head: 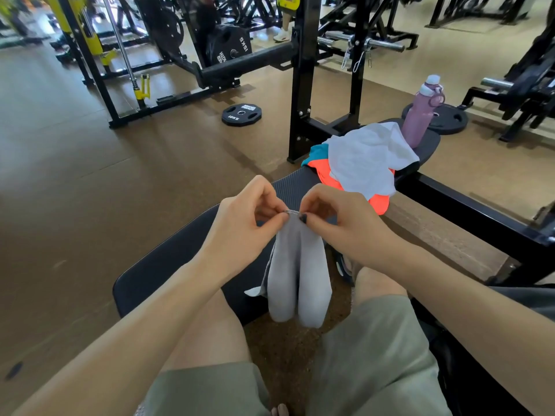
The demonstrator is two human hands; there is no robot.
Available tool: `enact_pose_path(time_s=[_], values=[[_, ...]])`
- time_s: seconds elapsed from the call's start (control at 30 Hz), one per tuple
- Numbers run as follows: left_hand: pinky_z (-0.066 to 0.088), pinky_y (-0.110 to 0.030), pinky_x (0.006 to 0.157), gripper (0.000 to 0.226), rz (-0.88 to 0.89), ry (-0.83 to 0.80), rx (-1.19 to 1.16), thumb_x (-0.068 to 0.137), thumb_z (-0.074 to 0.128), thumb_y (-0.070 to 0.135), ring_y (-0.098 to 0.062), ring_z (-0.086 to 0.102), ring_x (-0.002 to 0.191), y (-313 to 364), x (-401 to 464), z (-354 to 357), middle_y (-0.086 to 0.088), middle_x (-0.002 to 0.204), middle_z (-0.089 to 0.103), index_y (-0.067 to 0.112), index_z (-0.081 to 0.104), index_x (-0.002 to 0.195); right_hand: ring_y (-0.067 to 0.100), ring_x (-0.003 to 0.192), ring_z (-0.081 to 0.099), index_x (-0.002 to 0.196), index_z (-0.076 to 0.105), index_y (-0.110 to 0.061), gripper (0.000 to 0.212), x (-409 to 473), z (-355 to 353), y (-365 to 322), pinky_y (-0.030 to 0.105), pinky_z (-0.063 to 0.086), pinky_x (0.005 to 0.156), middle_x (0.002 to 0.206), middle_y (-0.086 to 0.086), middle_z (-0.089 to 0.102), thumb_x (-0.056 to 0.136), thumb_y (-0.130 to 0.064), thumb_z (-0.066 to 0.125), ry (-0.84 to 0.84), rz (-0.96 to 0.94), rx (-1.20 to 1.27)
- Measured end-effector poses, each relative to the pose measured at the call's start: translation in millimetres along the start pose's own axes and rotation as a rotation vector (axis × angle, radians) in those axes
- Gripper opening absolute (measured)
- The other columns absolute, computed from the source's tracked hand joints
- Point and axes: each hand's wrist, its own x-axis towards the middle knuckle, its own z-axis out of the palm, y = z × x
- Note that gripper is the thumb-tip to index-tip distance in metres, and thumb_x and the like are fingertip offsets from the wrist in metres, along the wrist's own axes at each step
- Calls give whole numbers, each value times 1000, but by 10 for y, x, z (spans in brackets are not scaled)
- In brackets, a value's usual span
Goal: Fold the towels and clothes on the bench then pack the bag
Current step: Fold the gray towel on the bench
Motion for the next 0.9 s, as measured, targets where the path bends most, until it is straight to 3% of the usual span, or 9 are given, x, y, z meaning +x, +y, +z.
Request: enact_pose_path(time_s=[0.13,0.27,0.4,0.57,0.8,0.9], values=[[60,-26,80,32,52,-8,22,90,73,5,-9,72,86,48,35,21,9,91,72,27,50,89,4,86,64,109,62,-19,16,-8,21,-27,13,51,73,95,-9,67,95,-18,68,-40,-13,-16],[60,-29,82,17,45,-22,-32,92,73,10,-10,71,90,27,38,60,9,93,72,17,59,97,8,81,65,99,63,-21,10,14,8,-27,16,50,70,89,-7,68,95,-13,66,29,-28,-38],[58,-32,93,17,-6,-148,-37,95,69,13,-8,70,100,-105,-22,110,10,102,71,19,56,103,5,82,66,97,62,-25,13,10,-15,-12,14,49,71,90,-10,68,95,-13,65,43,5,-20],[57,-42,69,12,9,-118,4,98,65,14,-16,66,79,-176,-64,157,7,87,67,21,55,99,6,74,59,103,62,-22,9,10,-52,-1,13,44,63,91,-9,66,96,-17,63,-15,-31,-74],[52,-25,65,12,37,-150,11,98,64,18,-12,64,76,-126,-2,126,9,87,65,24,54,98,6,71,58,100,66,-25,16,68,-151,-31,14,44,62,87,-10,66,93,-11,62,-16,-143,-240],[55,-31,65,16,33,-165,57,96,66,17,-13,63,77,-171,-14,140,10,85,63,27,53,94,5,71,58,96,64,-23,14,74,-154,-13,15,44,61,82,-10,65,93,-10,61,0,-142,-257]])
